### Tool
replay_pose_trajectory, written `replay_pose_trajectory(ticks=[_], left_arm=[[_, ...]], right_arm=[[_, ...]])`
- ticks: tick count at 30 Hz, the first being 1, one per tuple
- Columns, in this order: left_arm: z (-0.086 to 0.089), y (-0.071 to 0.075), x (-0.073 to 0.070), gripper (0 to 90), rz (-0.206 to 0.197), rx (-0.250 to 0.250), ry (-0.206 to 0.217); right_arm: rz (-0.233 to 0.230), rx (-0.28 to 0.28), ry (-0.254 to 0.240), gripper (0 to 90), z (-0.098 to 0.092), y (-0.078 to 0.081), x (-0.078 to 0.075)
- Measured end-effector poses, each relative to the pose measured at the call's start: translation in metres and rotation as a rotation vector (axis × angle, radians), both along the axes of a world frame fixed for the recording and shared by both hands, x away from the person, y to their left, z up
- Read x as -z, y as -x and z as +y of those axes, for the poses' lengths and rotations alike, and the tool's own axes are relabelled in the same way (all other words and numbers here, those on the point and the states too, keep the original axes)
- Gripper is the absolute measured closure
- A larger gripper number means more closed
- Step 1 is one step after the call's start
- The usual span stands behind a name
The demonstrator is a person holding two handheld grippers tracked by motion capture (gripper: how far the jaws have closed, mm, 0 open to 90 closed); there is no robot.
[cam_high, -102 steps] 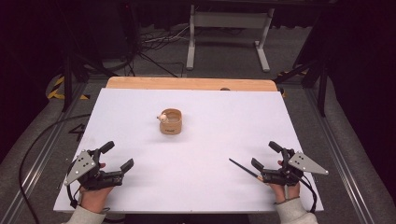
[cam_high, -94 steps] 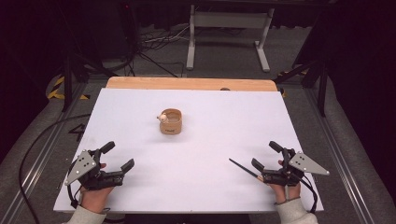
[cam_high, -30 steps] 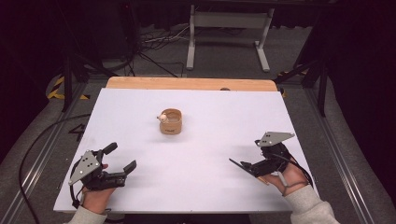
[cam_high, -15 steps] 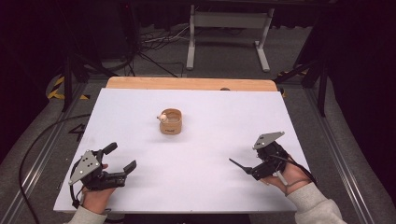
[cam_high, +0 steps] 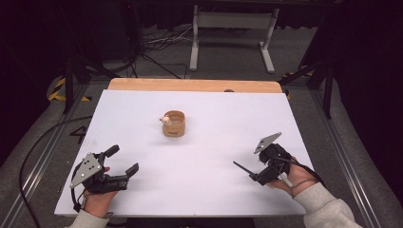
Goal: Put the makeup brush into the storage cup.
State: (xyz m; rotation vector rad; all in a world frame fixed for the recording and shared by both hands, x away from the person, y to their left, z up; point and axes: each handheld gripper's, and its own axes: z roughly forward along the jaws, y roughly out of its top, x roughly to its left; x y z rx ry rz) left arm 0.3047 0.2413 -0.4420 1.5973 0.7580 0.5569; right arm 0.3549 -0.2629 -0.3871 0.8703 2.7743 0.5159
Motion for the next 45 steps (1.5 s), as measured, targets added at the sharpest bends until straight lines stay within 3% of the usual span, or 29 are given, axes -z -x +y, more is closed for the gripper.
replay_pose_trajectory(ticks=[5, 10, 28, 45], left_arm=[[0.000, 0.000, 0.000, 5.0, 0.002, -0.001, 0.001], [0.000, 0.000, 0.000, 5.0, 0.002, 0.001, 0.001], [0.000, 0.000, 0.000, 5.0, 0.002, 0.000, -0.001], [0.000, 0.000, 0.000, 5.1, 0.001, 0.001, 0.000]], right_arm=[[0.045, 0.032, -0.006, 9.1, 0.002, -0.004, 0.003], [0.059, 0.044, 0.009, 9.7, 0.003, -0.006, 0.004], [0.133, 0.013, 0.098, 30.7, 0.003, -0.007, 0.017], [0.199, 0.035, 0.131, 56.3, -0.001, -0.010, 0.027]])
